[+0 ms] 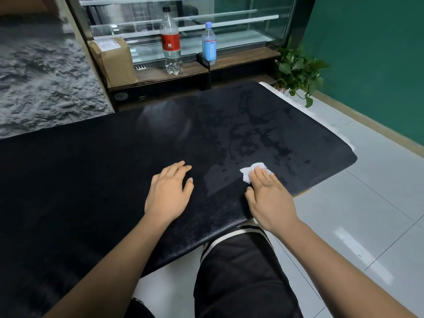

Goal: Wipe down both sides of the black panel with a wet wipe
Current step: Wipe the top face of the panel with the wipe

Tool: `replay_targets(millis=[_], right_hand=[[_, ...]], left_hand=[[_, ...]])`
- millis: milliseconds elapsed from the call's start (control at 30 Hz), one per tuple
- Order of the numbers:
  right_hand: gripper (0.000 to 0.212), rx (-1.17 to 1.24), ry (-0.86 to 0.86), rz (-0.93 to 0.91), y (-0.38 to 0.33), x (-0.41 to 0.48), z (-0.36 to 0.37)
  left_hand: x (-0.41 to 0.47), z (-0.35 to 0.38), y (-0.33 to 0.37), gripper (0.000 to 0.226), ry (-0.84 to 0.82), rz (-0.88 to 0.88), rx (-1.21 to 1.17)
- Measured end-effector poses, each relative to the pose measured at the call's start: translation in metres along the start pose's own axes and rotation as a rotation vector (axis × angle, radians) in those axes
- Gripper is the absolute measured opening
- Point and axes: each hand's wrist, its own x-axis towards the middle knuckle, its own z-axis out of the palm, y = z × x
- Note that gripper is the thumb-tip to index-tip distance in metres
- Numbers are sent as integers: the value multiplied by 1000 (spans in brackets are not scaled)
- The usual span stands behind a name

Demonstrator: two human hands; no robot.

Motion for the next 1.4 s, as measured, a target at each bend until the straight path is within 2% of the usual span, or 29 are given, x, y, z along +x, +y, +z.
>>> replay_targets(millis=[100, 333, 500, 767, 1067, 1300, 1400], right_hand=[[49, -20, -63, -40, -22, -2, 3], [63, 44, -75, -189, -71, -13, 15], [61, 115, -35, -319, -90, -20, 18], [52, 219, -130, -462, -62, -3, 11], [50, 167, -141, -340, -9, 29, 11], [30, 139, -141, -180, 26, 44, 4], [29, 101, -111, -101, 33, 47, 3]], left_hand=[[0, 0, 0, 46, 6, -1, 2], [-1, 1, -1, 45, 16, 0, -2], [-1, 2, -1, 46, 12, -2, -18], [-1, 1, -2, 45, 22, 0, -32], [-1, 1, -1, 44, 20, 2, -19], [-1, 1, -1, 45, 18, 3, -21], [0, 1, -1, 45, 16, 2, -18]])
